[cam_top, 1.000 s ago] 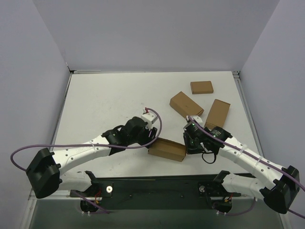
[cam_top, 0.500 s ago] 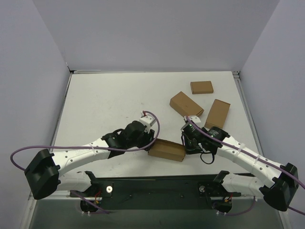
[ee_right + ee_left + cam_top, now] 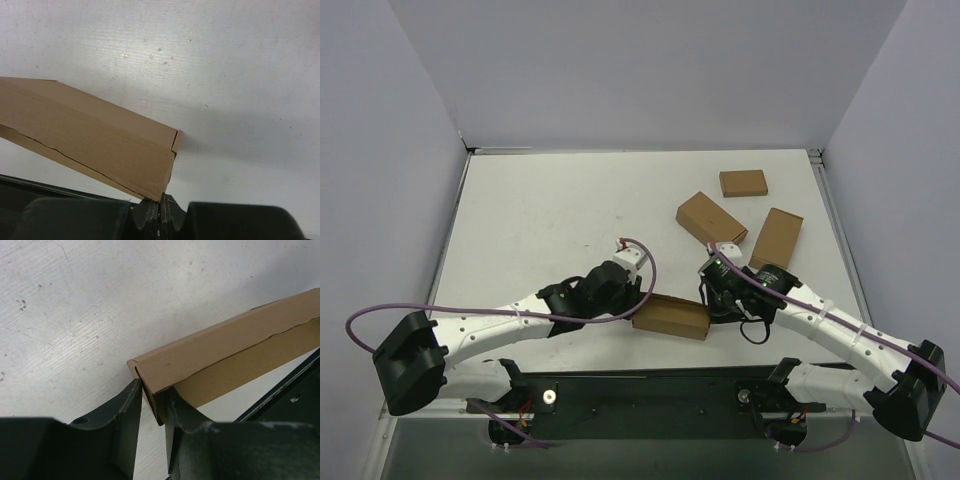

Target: Fold the paper box

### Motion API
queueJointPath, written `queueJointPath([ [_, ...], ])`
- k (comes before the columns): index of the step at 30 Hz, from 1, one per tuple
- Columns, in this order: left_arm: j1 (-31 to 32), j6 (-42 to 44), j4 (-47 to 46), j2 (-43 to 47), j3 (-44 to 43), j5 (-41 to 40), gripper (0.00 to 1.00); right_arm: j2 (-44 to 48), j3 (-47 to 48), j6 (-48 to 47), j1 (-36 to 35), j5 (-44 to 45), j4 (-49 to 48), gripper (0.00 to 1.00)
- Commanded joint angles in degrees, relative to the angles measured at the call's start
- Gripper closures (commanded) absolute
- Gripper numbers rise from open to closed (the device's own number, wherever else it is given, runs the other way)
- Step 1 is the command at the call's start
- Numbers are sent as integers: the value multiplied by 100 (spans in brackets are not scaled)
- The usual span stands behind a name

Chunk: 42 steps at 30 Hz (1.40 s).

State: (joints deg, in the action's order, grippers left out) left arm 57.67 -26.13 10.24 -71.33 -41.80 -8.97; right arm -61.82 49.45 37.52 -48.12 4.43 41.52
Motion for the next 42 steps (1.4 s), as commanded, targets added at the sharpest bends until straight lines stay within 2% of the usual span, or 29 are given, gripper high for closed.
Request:
queueJointPath([
  [1,192,81,-13,-144,58,-157,68,38,398,265,-49,23,190,100],
  [10,517,345,-13,-241,14,-509,76,4,443,265,136,-196,155,100],
  [15,719,547,127,-390,-91,-886,88,-41,337,168,329,-399,41,100],
  [22,913,714,250,-531,-206,-1194,100,-128,442,115,417,-610,14,100],
  [42,1167,1048,532,-733,-443,-1686,100,-23,653,-52,918,-829,32,100],
])
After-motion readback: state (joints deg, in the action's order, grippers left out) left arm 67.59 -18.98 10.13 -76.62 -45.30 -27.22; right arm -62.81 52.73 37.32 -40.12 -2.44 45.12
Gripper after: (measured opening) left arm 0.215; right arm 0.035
